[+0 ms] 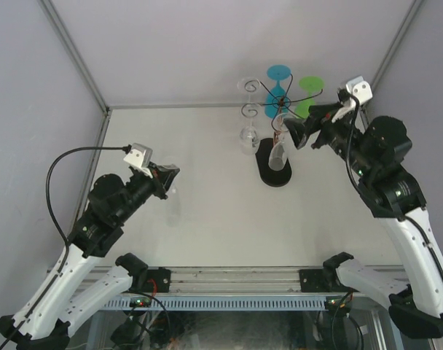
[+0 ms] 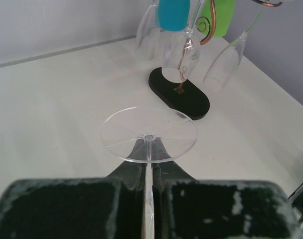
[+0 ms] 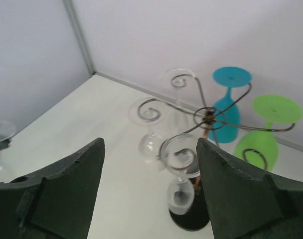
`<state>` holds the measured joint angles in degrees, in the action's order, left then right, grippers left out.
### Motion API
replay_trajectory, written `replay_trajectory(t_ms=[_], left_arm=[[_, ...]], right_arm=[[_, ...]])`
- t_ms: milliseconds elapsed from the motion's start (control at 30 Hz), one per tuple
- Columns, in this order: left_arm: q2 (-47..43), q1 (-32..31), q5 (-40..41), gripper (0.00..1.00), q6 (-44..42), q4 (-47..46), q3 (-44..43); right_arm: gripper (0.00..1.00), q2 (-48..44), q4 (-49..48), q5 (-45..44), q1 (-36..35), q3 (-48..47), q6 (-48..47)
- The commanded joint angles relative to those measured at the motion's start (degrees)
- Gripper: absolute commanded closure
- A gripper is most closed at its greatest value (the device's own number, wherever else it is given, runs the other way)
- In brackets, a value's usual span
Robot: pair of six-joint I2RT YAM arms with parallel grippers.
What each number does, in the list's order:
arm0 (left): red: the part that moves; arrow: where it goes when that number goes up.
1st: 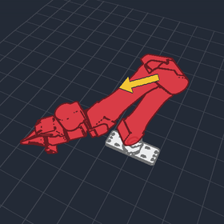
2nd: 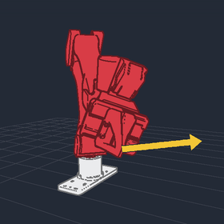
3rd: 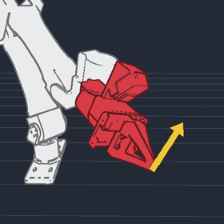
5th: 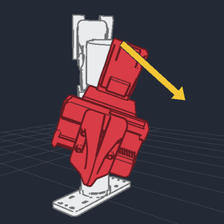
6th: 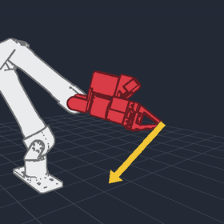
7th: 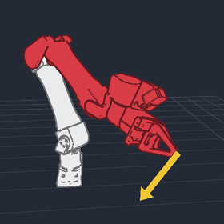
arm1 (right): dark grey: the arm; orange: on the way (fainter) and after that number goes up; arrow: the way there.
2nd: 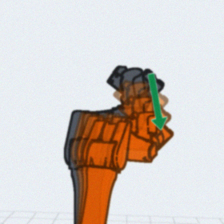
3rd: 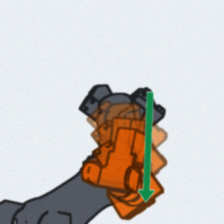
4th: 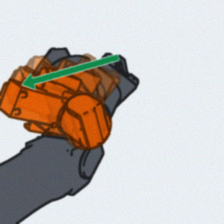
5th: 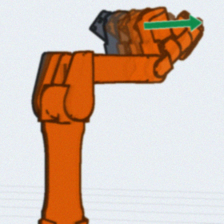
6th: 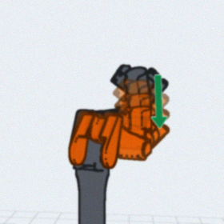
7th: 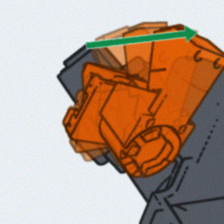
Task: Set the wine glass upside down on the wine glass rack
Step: Place the wine glass at the wine rack.
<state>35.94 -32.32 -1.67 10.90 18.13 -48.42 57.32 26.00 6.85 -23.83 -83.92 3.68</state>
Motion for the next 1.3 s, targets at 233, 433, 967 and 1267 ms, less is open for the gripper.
replay_trajectory(t_ms=[233,433,967,1267], left_arm=[[0.00,0.39,0.01,0.94,-1.84,-5.53,-5.09],[0.94,0.38,-1.59,1.00,-1.68,-6.69,-6.37],[5.09,-10.40,-2.60,1.00,-0.58,-14.14,-9.84],[6.21,-16.40,-5.36,1.00,-0.83,-17.89,-8.32]], right_arm=[[0.28,-11.61,-4.12,-0.88,-18.02,12.23,2.65],[0.29,-12.13,-10.03,-7.41,-31.54,21.12,4.75],[0.46,-9.95,-48.62,0.05,-36.31,46.16,17.95],[0.56,-7.59,-59.94,-1.16,-35.69,47.71,22.70]])
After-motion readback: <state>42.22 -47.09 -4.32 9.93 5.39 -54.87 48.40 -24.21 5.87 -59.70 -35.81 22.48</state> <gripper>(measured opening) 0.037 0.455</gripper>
